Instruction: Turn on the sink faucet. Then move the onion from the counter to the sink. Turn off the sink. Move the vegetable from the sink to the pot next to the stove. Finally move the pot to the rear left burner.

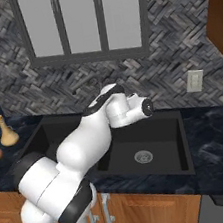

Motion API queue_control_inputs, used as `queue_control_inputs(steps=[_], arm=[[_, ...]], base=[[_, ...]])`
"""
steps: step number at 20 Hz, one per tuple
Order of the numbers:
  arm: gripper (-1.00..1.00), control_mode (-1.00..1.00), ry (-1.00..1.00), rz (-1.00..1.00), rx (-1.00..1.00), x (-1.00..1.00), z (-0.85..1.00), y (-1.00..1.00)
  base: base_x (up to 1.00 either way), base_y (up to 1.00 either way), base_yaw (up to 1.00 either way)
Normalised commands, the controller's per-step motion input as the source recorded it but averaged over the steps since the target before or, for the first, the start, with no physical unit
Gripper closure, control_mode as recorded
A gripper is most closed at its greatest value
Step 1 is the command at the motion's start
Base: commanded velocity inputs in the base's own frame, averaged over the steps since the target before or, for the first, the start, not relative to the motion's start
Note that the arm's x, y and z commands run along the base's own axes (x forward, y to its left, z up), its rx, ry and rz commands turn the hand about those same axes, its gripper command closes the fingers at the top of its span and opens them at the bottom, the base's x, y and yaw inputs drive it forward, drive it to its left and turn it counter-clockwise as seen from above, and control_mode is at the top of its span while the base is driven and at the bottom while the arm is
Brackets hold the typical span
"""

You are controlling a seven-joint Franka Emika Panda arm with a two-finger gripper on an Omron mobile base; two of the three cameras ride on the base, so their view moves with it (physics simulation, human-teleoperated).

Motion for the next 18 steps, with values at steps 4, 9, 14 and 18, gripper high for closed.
queue_control_inputs(steps=[4, 9, 14, 18], arm=[[-1.00, -1.00, -0.02, 0.05, 0.05, 0.49, 0.00, 0.00], [-1.00, -1.00, 0.00, 0.03, 0.04, 0.45, 0.00, 0.00], [-1.00, -1.00, 0.00, 0.06, 0.05, 0.31, -0.02, -0.01], [-1.00, -1.00, 0.00, 0.08, 0.07, 0.28, -0.05, 0.00]], base=[[0.00, 0.00, 0.00], [0.00, 0.00, 0.00], [0.00, 0.00, 0.00], [0.00, 0.00, 0.00]])
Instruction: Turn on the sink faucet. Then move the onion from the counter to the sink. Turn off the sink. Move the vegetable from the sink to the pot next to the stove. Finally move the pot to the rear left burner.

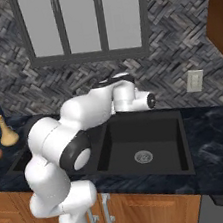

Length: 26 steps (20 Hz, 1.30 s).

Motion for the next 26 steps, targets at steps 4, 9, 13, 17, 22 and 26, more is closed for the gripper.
queue_control_inputs(steps=[4, 9, 13, 17, 22, 26], arm=[[-1.00, -1.00, 0.00, 0.08, 0.07, 0.26, -0.08, 0.00], [-1.00, -1.00, 0.00, 0.06, 0.07, 0.21, -0.12, 0.00], [-1.00, -1.00, 0.00, 0.04, 0.06, 0.21, -0.14, 0.01], [-1.00, -1.00, 0.00, 0.01, 0.05, 0.18, -0.13, 0.06], [-1.00, -1.00, 0.00, 0.00, 0.01, 0.16, -0.11, 0.16], [-1.00, -1.00, 0.00, -0.02, 0.00, 0.13, -0.09, 0.20]], base=[[0.00, 0.00, 0.00], [0.00, 0.00, 0.00], [0.00, 0.00, 0.00], [0.00, 0.00, 0.00], [0.00, 0.00, 0.00], [0.00, 0.00, 0.00]])
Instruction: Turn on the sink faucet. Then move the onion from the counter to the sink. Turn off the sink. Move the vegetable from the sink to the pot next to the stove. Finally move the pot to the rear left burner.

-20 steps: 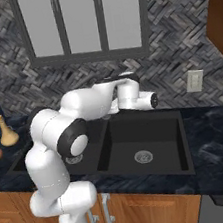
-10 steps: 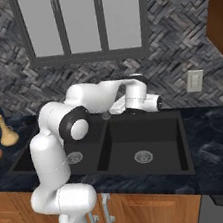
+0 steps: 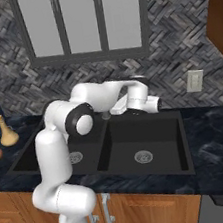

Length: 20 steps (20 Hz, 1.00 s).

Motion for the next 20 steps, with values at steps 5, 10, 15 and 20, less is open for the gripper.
queue_control_inputs(steps=[5, 10, 15, 20], arm=[[-1.00, -1.00, 0.00, -0.08, -0.01, 0.12, -0.12, 0.13], [-1.00, -1.00, 0.00, -0.11, -0.03, 0.17, -0.11, 0.01], [-1.00, -1.00, 0.00, -0.08, -0.02, 0.16, -0.10, 0.00], [-1.00, -1.00, 0.00, -0.02, -0.01, 0.19, -0.10, 0.00]], base=[[0.00, 0.00, 0.00], [0.00, 0.00, 0.00], [0.00, 0.00, 0.00], [0.00, 0.00, 0.00]])
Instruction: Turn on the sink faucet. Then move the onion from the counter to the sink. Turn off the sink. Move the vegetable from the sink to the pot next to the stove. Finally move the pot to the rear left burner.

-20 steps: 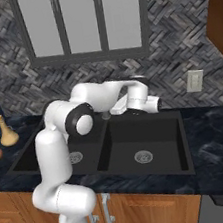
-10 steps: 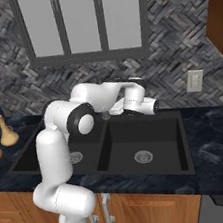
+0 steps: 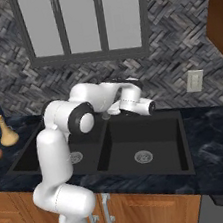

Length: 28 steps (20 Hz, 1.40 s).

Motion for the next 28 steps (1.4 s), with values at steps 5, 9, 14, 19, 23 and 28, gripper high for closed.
queue_control_inputs(steps=[5, 9, 14, 19, 23, 28], arm=[[-1.00, -1.00, -0.02, 0.00, 0.00, 0.17, -0.15, 0.00], [-1.00, -1.00, -0.06, 0.00, 0.00, 0.12, -0.19, -0.03], [-1.00, -1.00, -0.07, 0.00, 0.00, 0.11, -0.15, -0.03], [-1.00, -1.00, -0.04, 0.00, 0.00, 0.15, -0.05, 0.00], [-1.00, -1.00, 0.00, 0.00, 0.00, 0.17, 0.00, 0.00], [-1.00, -1.00, 0.00, 0.00, 0.00, 0.19, 0.00, 0.00]], base=[[0.00, 0.00, 0.00], [0.00, 0.00, 0.00], [0.00, 0.00, 0.00], [0.00, 0.00, 0.00], [0.00, 0.00, 0.00], [0.00, 0.00, 0.00]])
